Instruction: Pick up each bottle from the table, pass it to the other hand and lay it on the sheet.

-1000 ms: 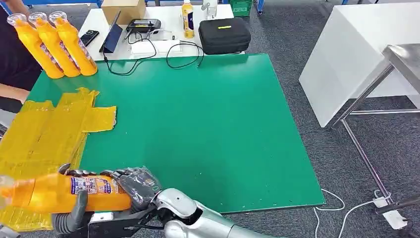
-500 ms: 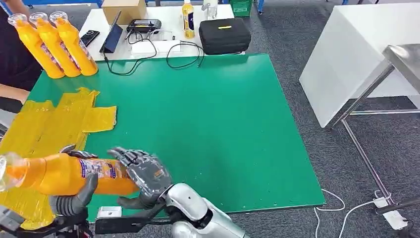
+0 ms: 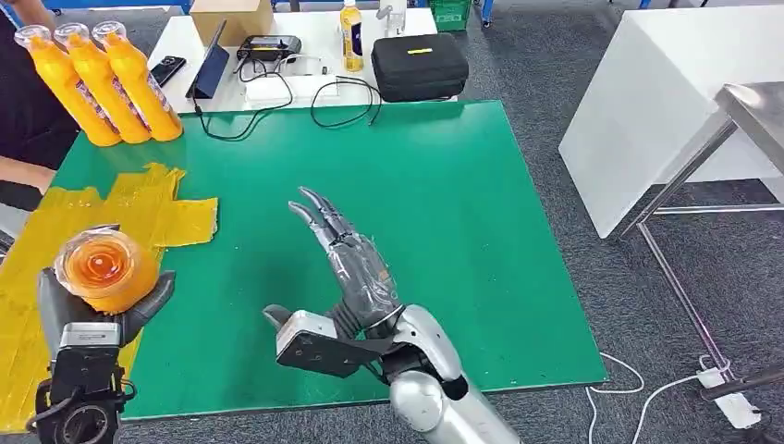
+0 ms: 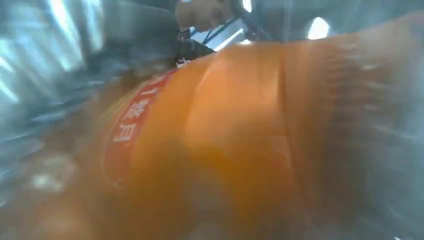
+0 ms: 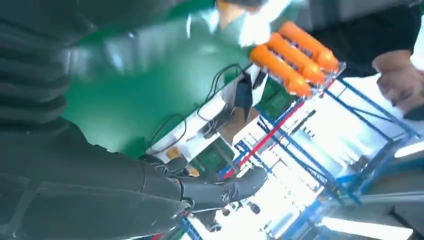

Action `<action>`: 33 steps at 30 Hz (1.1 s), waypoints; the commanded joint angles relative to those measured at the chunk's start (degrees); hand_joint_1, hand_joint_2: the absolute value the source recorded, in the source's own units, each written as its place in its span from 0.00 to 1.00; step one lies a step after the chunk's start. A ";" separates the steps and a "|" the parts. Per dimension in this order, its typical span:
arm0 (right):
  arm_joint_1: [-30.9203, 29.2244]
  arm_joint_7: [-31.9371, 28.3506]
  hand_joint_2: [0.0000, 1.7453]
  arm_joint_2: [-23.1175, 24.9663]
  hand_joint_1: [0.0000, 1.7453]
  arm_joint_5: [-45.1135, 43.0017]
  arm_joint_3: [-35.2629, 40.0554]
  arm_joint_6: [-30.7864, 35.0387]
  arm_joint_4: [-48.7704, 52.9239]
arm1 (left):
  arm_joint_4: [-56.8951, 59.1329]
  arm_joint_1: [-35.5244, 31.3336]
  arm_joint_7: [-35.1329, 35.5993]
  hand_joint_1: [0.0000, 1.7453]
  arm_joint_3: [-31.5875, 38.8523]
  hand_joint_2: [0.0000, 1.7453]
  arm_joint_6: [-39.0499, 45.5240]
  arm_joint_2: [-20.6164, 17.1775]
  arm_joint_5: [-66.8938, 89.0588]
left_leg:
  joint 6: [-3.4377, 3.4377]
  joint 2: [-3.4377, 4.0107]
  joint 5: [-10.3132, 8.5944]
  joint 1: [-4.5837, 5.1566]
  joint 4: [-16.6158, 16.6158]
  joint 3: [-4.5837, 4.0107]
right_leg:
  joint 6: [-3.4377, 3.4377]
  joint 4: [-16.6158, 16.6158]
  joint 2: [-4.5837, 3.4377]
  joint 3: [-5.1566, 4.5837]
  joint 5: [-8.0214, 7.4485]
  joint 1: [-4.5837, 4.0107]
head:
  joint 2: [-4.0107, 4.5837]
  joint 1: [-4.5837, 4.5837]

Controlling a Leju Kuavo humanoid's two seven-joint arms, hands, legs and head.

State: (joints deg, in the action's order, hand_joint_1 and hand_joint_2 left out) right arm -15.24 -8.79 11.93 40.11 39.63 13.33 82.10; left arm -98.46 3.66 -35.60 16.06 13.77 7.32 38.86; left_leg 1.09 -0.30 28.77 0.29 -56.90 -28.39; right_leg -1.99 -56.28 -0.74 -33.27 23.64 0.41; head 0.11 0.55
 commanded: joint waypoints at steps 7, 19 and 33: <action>-0.89 -0.68 0.00 -4.03 0.00 -1.54 -1.97 0.43 2.21 | 7.60 -3.73 3.39 1.00 -3.44 1.00 8.26 -5.95 11.86 | -0.06 -0.11 -0.02 -0.04 0.07 0.07 | 0.03 0.09 0.14 0.13 0.01 -0.04 | 0.00 0.00; -4.15 -3.55 0.00 -9.08 0.00 -8.37 0.06 -0.50 0.05 | 39.92 -9.74 25.15 1.00 -17.10 1.00 26.23 -28.09 51.14 | -0.08 0.00 -0.04 -0.03 0.14 0.21 | 0.05 0.06 0.05 0.18 0.00 -0.01 | 0.00 0.00; -5.68 -3.74 0.00 -9.78 0.00 -10.48 1.53 -0.73 -1.66 | 62.39 -17.89 33.15 1.00 -28.99 1.00 26.23 -34.57 51.14 | -0.11 0.08 -0.04 -0.08 0.17 0.22 | 0.06 0.08 -0.01 0.22 0.00 -0.06 | 0.00 -0.02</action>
State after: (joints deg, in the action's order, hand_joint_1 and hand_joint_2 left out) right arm -18.06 -12.41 4.57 30.18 38.86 12.92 84.13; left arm -50.13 -8.50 -3.48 -4.89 39.71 -24.07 89.83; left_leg 1.08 -0.21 28.75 0.27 -56.90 -28.38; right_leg -1.98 -56.36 -0.83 -33.29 23.64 0.41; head 0.11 0.52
